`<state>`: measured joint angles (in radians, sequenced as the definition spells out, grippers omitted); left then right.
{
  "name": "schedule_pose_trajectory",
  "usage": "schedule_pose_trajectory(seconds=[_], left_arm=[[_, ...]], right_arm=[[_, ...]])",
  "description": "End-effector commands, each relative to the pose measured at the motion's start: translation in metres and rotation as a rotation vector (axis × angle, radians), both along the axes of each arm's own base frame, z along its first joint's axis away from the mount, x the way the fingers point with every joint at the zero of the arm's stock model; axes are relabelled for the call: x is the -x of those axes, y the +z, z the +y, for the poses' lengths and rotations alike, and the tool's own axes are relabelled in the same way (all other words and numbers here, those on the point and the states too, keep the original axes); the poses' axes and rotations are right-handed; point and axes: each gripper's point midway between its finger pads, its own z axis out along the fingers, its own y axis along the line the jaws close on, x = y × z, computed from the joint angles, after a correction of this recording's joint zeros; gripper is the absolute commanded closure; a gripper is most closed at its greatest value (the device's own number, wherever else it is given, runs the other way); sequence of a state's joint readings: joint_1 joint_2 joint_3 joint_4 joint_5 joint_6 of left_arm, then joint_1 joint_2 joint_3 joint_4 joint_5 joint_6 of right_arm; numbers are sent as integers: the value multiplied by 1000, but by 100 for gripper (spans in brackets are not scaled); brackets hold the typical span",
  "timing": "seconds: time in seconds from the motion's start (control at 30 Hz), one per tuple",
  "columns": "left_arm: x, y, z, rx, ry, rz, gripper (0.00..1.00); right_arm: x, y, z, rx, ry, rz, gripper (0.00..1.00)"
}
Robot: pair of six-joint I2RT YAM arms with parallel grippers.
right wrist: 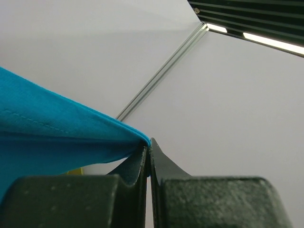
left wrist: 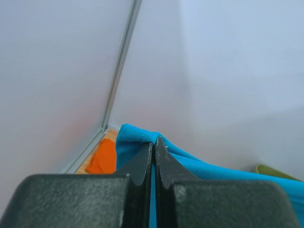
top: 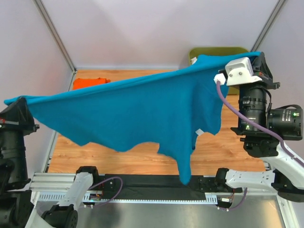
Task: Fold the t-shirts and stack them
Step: Flatten the tshirt out
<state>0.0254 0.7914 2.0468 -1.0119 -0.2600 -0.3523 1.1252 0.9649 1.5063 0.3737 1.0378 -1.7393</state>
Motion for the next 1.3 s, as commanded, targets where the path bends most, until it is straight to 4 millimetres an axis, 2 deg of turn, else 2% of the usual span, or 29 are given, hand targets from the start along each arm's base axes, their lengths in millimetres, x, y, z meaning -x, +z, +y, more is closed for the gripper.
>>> schedule_pose_trajectory(seconds=[0.0,0.07,0.1,0.13,0.17,0.27,0.3,0.33,0.37,0.4,0.47,0.5,0.57,0.6,0.63,0.73,0.8,0.83,0.87,0.9,0.93,1.0,1.03,1.07,1.1,1.13,1.17,1.2,1.27], left_arm=[[-6,-18,38,-41,212,132,100],[-33,-32,39,-55,215,232,100],[-44,-38,37,-56,205,272,100],[-68,-50,36,-50,192,338,100],[-80,-59,33,-55,170,379,100],[-129,-106,32,-55,160,526,100],[-137,-117,32,-52,160,551,100],[-146,-128,31,-51,154,574,100],[-158,-150,31,-42,153,614,100],[-165,-161,31,-37,155,637,100],[-181,-198,30,-19,153,711,100],[-188,-214,30,-14,155,750,100],[-199,-236,30,5,165,778,100],[-203,-261,30,16,168,828,100],[-209,-276,30,20,176,858,100],[-228,-312,33,29,201,911,100],[-245,-328,34,31,207,939,100],[-251,-331,35,33,211,941,100],[-261,-328,34,36,208,921,100],[-271,-338,34,34,205,945,100],[-277,-340,33,36,203,945,100],[-294,-333,34,38,198,922,100],[-304,-346,33,30,196,959,100],[-313,-340,34,31,196,947,100],[-322,-352,34,27,197,976,100],[-327,-354,35,24,197,981,100],[-334,-349,35,23,201,970,100],[-340,-359,37,23,206,995,100],[-346,-362,41,45,216,1002,100]], right_arm=[[13,13,-32,-72,-93,4,100],[10,19,-23,-72,-53,-7,100],[3,15,-7,-89,12,6,100],[1,13,-3,-104,43,16,100],[0,11,2,-130,76,24,100],[-14,-18,26,-142,122,68,100],[-21,-29,28,-111,106,93,100],[-28,-42,34,-207,144,107,100],[-37,-59,40,-196,145,153,100],[-54,-90,41,-151,118,234,100],[-76,-131,48,-230,112,312,100],[-92,-166,48,-193,89,384,100],[-110,-204,57,-215,95,450,100],[-120,-219,60,-215,107,474,100],[-133,-249,67,-190,95,532,100],[-165,-291,77,-157,76,614,100],[-183,-304,80,-149,62,633,100],[-196,-320,84,-129,47,667,100],[-206,-319,84,-133,39,664,100],[-215,-319,88,-133,42,658,100],[-228,-336,93,-108,27,691,100],[-249,-332,94,-95,7,666,100],[-261,-350,99,-64,-7,701,100],[-272,-341,99,-70,-17,678,100],[-280,-342,101,-65,-25,665,100],[-291,-353,105,-43,-33,684,100],[-297,-353,105,-44,-36,678,100],[-305,-345,109,-54,-21,660,100],[-316,-356,113,-45,-20,677,100]])
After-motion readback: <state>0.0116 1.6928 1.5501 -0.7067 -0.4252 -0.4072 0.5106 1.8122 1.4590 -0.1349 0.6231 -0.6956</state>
